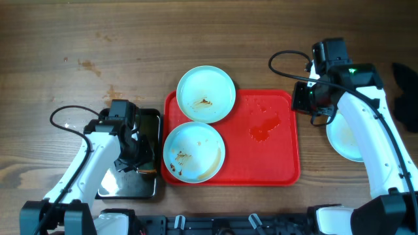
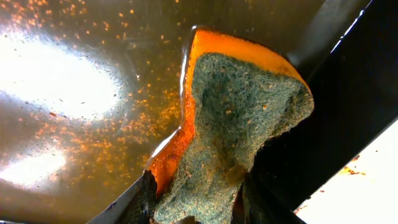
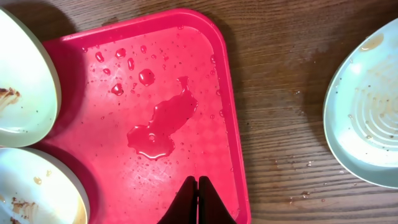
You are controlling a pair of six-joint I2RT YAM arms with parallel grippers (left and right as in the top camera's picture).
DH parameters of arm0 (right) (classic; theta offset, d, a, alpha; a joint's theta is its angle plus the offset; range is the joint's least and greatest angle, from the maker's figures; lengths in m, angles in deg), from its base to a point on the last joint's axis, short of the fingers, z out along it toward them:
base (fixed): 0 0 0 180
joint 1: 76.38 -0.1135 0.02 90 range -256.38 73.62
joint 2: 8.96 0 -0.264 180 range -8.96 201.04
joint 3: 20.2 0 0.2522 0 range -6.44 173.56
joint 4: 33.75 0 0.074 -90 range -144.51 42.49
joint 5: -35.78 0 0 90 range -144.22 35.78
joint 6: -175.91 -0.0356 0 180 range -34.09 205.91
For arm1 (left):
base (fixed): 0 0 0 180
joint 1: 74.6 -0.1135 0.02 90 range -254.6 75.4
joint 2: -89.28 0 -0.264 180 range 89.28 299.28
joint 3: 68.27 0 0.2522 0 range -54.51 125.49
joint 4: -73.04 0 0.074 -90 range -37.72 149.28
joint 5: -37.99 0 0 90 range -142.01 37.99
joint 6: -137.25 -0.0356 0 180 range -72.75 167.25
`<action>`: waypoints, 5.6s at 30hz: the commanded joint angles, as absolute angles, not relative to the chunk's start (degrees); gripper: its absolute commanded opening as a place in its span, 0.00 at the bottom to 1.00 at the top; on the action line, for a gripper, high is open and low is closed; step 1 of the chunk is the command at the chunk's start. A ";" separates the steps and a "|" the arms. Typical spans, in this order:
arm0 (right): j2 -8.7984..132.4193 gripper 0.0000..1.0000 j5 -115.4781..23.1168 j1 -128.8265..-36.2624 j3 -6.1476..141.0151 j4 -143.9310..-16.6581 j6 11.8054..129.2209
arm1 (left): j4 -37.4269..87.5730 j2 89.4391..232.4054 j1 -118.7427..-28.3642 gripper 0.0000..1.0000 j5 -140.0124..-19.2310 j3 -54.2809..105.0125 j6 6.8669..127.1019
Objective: Clean dirty plates on tray and stack at the side
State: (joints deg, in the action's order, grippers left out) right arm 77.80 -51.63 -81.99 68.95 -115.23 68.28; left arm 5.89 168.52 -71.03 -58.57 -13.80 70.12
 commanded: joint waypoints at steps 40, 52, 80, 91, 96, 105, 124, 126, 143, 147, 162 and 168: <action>76.64 0.04 -51.11 -82.34 70.09 -115.50 68.96 | 8.19 175.21 -78.24 0.04 -65.92 -6.50 68.13; 76.64 0.04 -48.95 -82.34 70.05 -115.60 68.94 | -0.66 174.44 -78.26 0.04 -61.04 0.69 68.02; 76.64 0.04 -46.37 -82.45 70.00 -116.63 69.38 | -4.01 167.49 -78.20 0.04 -61.57 5.30 69.60; 76.77 0.34 -32.47 -96.19 57.85 -111.87 73.14 | -7.72 160.85 -74.79 0.04 -67.51 5.30 65.47; 77.54 0.28 -31.57 -110.99 50.16 -99.50 63.91 | -4.10 160.96 -66.29 0.04 -67.43 5.30 67.06; 89.47 0.48 -28.40 -115.36 47.42 -86.38 59.67 | -4.07 160.96 -63.03 0.04 -67.47 5.30 67.41; 90.96 0.26 -33.95 -115.32 47.42 -79.58 48.33 | -7.16 160.96 -63.03 0.04 -67.45 5.30 66.95; 90.96 0.23 -34.10 -115.32 47.42 -79.02 47.41 | -7.20 160.96 -63.03 0.04 -67.47 5.30 66.95; 94.89 0.20 -34.30 -116.19 47.42 -76.20 42.41 | -7.81 160.96 -63.03 0.04 -67.47 5.30 66.97; 94.89 0.11 -34.35 -116.19 47.42 -74.95 41.66 | -7.59 160.96 -63.03 0.04 -67.47 5.30 66.97; 91.87 0.05 -45.60 -115.36 47.45 -82.53 42.67 | -5.19 160.96 -58.99 0.04 -67.62 5.28 67.02; 83.11 0.04 -47.63 -110.97 47.49 -86.64 45.79 | -1.63 162.57 -53.94 0.04 -67.64 5.28 67.65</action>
State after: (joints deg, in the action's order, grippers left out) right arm 88.27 -43.68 -113.35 48.01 -85.46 43.26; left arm -3.35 161.70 -56.34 -66.90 4.97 67.10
